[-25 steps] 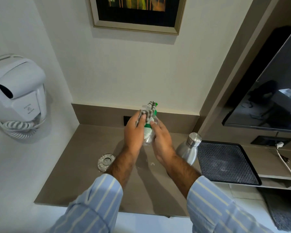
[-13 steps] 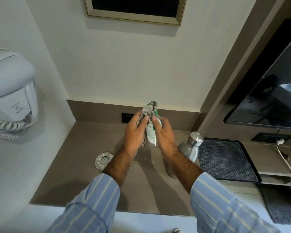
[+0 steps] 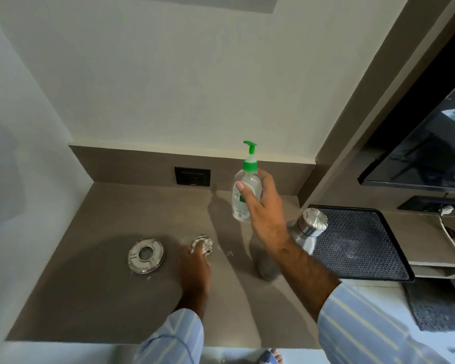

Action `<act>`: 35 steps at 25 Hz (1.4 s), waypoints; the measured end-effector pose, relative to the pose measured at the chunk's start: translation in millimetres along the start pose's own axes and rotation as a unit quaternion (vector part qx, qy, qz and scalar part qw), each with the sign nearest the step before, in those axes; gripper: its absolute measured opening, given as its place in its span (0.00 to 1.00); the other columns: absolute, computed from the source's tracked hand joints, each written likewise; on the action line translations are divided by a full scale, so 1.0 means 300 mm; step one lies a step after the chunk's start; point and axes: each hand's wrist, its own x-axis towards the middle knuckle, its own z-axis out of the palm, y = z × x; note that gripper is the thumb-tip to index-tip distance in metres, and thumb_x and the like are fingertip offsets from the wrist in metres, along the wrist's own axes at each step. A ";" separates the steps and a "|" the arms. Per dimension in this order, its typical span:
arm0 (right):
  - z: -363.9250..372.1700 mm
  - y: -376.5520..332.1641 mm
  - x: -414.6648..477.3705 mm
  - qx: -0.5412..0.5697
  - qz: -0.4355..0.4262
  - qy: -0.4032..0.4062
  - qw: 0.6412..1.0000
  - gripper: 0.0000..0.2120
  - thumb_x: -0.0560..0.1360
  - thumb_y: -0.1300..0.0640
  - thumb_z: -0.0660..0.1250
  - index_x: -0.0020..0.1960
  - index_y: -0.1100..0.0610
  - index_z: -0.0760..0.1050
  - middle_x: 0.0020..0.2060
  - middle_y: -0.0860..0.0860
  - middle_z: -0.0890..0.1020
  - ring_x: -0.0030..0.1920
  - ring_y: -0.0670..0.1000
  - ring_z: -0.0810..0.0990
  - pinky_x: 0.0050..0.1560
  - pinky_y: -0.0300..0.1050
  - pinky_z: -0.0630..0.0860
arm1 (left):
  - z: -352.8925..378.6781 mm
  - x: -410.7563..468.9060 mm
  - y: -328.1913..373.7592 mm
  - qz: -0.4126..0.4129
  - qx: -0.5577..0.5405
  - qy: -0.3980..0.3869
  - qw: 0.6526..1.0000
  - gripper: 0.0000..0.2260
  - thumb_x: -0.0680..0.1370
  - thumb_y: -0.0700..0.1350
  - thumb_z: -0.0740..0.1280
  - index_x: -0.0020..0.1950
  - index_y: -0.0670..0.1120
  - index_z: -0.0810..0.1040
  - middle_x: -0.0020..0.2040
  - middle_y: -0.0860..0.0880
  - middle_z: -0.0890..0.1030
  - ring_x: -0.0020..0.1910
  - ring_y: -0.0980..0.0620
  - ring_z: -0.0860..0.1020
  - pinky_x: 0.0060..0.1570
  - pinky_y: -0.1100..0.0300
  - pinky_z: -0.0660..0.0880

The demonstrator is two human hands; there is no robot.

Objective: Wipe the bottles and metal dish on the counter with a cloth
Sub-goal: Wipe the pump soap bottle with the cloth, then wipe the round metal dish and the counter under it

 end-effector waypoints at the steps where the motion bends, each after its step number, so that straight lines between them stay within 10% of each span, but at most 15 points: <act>1: 0.007 0.024 0.002 0.003 0.001 -0.007 1.000 0.25 0.82 0.47 0.67 0.76 0.51 0.66 0.62 0.49 0.79 0.61 0.49 0.81 0.61 0.48 0.80 | 0.032 0.004 0.016 0.002 -0.017 0.008 1.000 0.17 0.77 0.40 0.68 0.67 0.47 0.80 0.54 0.38 0.79 0.53 0.36 0.78 0.53 0.46 0.76; 5: 0.028 0.109 0.015 0.020 0.017 -0.026 0.999 0.23 0.82 0.48 0.66 0.75 0.48 0.65 0.60 0.45 0.78 0.59 0.46 0.80 0.59 0.44 0.79 | 0.059 0.119 0.157 -0.066 -0.226 0.004 0.972 0.08 0.80 0.47 0.66 0.54 0.45 0.83 0.51 0.42 0.85 0.52 0.40 0.82 0.55 0.50 0.79; 8: 0.046 0.158 0.017 -0.003 0.022 -0.033 0.999 0.25 0.83 0.47 0.65 0.77 0.49 0.64 0.65 0.49 0.77 0.62 0.50 0.78 0.59 0.43 0.78 | 0.066 0.145 0.213 0.057 -0.282 -0.123 0.950 0.09 0.80 0.39 0.66 0.45 0.48 0.85 0.43 0.46 0.87 0.45 0.40 0.83 0.43 0.64 0.79; 12: 0.075 0.192 0.006 0.000 0.042 -0.046 0.998 0.25 0.80 0.44 0.68 0.74 0.45 0.66 0.62 0.46 0.79 0.59 0.47 0.80 0.56 0.43 0.79 | 0.051 0.062 0.064 0.293 -0.013 -0.188 0.937 0.18 0.77 0.34 0.68 0.66 0.44 0.82 0.67 0.41 0.81 0.68 0.41 0.76 0.71 0.59 0.65; 17: 0.112 0.279 -0.024 0.034 0.124 -0.059 0.990 0.25 0.68 0.45 0.81 0.61 0.51 0.79 0.55 0.48 0.86 0.55 0.51 0.86 0.60 0.55 0.83 | -0.081 -0.240 -0.225 0.341 -0.042 -0.299 0.890 0.18 0.76 0.38 0.68 0.64 0.47 0.84 0.66 0.46 0.81 0.68 0.48 0.76 0.70 0.68 0.61; 21: 0.142 0.365 -0.059 0.046 0.150 -0.110 0.981 0.22 0.69 0.58 0.82 0.60 0.58 0.79 0.56 0.59 0.86 0.57 0.60 0.85 0.64 0.64 0.79 | -0.154 -0.440 -0.355 0.191 -0.121 -0.378 0.898 0.16 0.75 0.48 0.71 0.63 0.51 0.82 0.58 0.53 0.85 0.59 0.56 0.82 0.62 0.61 0.77; 25: 0.152 0.431 -0.082 0.051 0.150 -0.153 0.975 0.17 0.70 0.65 0.80 0.55 0.53 0.80 0.51 0.54 0.86 0.54 0.56 0.83 0.61 0.54 0.79 | -0.223 -0.320 -0.313 -0.053 -0.350 -0.172 0.919 0.05 0.79 0.41 0.71 0.54 0.47 0.83 0.49 0.49 0.87 0.51 0.48 0.84 0.52 0.62 0.77; 35: 0.180 0.556 -0.117 -0.030 0.116 -0.188 0.975 0.25 0.72 0.69 0.76 0.67 0.62 0.77 0.60 0.58 0.84 0.59 0.56 0.82 0.65 0.56 0.77 | -0.136 -0.084 -0.017 -0.152 -0.458 -0.019 0.875 0.09 0.82 0.43 0.65 0.59 0.40 0.78 0.55 0.37 0.84 0.56 0.37 0.83 0.61 0.40 0.78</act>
